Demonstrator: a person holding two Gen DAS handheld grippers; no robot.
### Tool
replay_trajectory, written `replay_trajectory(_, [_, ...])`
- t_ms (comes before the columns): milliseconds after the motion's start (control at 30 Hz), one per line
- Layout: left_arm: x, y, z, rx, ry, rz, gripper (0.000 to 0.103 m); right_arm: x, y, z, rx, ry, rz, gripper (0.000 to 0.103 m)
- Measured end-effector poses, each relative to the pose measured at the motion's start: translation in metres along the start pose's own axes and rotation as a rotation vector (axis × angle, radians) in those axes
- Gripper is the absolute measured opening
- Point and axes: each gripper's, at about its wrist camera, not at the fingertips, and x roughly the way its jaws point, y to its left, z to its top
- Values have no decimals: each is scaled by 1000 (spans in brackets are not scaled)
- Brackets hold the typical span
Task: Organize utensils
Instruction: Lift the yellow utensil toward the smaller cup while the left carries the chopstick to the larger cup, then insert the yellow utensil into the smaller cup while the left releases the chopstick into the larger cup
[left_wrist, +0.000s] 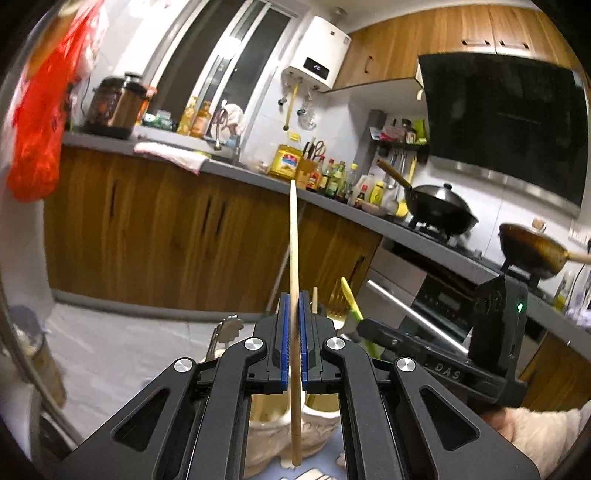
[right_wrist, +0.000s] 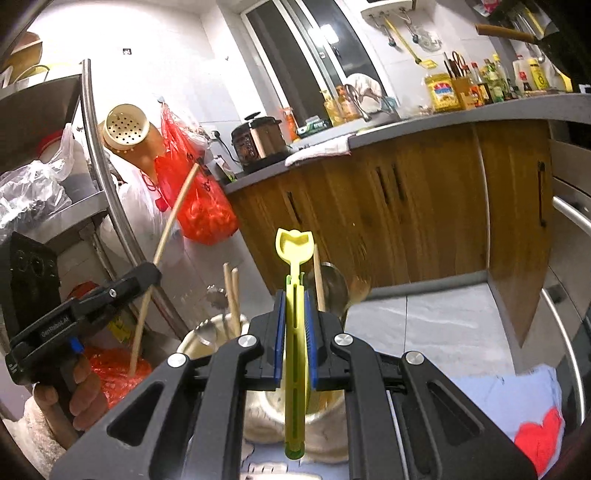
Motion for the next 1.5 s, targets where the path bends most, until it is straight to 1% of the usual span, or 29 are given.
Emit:
replay_trajectory(67, [8,8,-3,-29,-9,-25,5,8,-2,0,7,-8,12,10])
replay_trajectory(100, [9,11,-4,-33,-17,-26,5,12,-3,0,12,-12,15,10])
replay_trajectory(233, [13,13,-5,-31,-54,-26,5,24,-8,-4,36,-18,37,10])
replay_trajectory(400, [20,9,1,-7,-104,-27,5,35,-8,-5,17,-37,50,10])
replay_trajectory(500, [27,5,-3,36,-125,2,5,39,-6,-8,-9,-61,47,10])
replay_trajectory(633, [34,2,-17,98,-139,58,5,41,-4,-17,-32,-93,36,10])
replay_trajectory(700, [34,2,-21,115,-143,70,5,42,-3,-21,-39,-110,35,10])
replay_trajectory(867, [35,1,-31,146,-128,90,5,47,-3,-33,-59,-135,19,10])
replay_trajectory(1067, [29,9,-43,130,-80,102,5,41,-9,-41,-50,-145,4,10])
replay_trajectory(1233, [23,7,-52,147,-13,103,5,33,-14,-47,-36,-124,3,10])
replay_trajectory(1367, [21,4,-59,175,50,126,5,27,-15,-51,-33,-99,-5,10])
replay_trajectory(1433, [18,3,-59,177,56,131,5,26,-14,-53,-37,-82,-14,10])
replay_trajectory(1467, [18,4,-58,173,65,134,9,25,-14,-54,-44,-66,-22,10])
replay_trajectory(1500, [17,4,-57,169,70,136,20,25,-13,-55,-48,-59,-25,10])
